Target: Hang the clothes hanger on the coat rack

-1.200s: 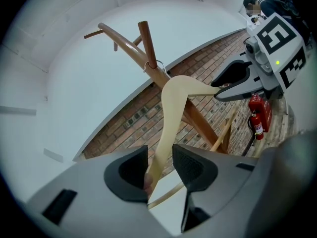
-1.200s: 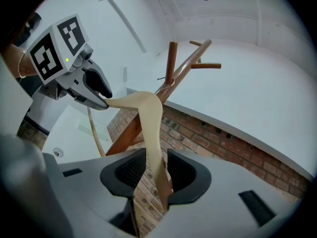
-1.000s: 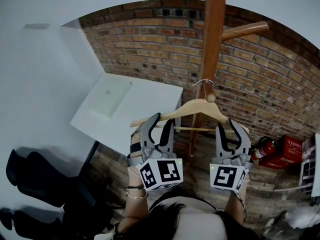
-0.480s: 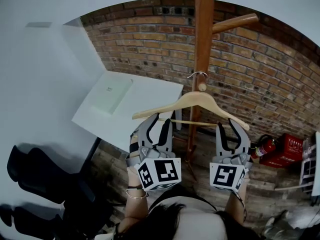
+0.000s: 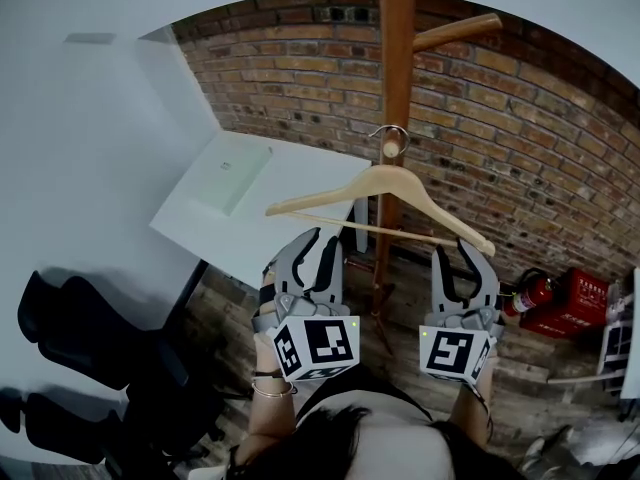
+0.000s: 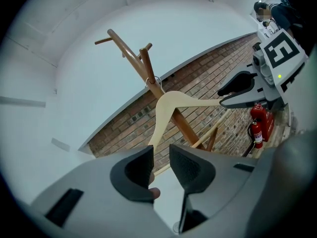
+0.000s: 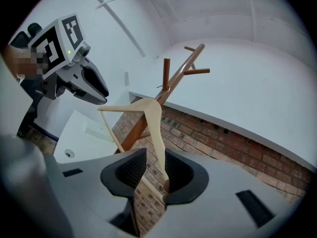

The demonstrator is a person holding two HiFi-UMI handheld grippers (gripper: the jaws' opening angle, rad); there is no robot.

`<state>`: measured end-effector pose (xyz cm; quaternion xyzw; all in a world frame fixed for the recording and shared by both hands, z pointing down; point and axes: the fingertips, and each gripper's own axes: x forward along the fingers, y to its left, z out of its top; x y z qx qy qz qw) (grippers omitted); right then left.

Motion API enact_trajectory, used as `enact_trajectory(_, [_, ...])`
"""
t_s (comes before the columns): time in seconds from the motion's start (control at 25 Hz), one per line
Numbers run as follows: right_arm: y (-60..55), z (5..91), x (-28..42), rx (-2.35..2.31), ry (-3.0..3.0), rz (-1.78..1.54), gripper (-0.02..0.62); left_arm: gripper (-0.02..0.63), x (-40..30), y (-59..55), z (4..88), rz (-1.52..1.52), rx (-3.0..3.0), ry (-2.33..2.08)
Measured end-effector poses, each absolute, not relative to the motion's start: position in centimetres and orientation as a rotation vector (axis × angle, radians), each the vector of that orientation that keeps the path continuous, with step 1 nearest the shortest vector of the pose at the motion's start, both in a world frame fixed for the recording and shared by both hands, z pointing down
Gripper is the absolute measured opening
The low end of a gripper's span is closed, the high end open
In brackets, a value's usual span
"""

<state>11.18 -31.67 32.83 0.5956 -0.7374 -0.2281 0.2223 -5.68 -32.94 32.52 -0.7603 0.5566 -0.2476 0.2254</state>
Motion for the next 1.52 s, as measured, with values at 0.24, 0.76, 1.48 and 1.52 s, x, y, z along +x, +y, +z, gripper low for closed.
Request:
enact_trajectory(0.24, [-30.2, 32.8, 11.8, 1.652, -2.104, -0.609, 0.114, 0.083, -5.1, -30.9, 32.5, -0.667, -2.109, 1.579])
enact_trajectory(0.76, [-27.3, 33.0, 12.2, 1.691, -2.303, -0.501, 0.069, 0.046, -3.9, -26.5, 33.7, -0.520, -2.293, 1.656])
enact_trajectory(1.48, [-23.0, 32.0, 9.2, 1.772, -2.402, -0.321, 0.048, 0.014, -6.8, -22.0, 32.0, -0.342, -2.416, 1.666])
enact_trajectory(1.52, [-22.4, 32.1, 9.1, 1.775, -2.406, -0.305, 0.046, 0.012, -6.9, -21.5, 32.0, -0.328, -2.425, 1.667])
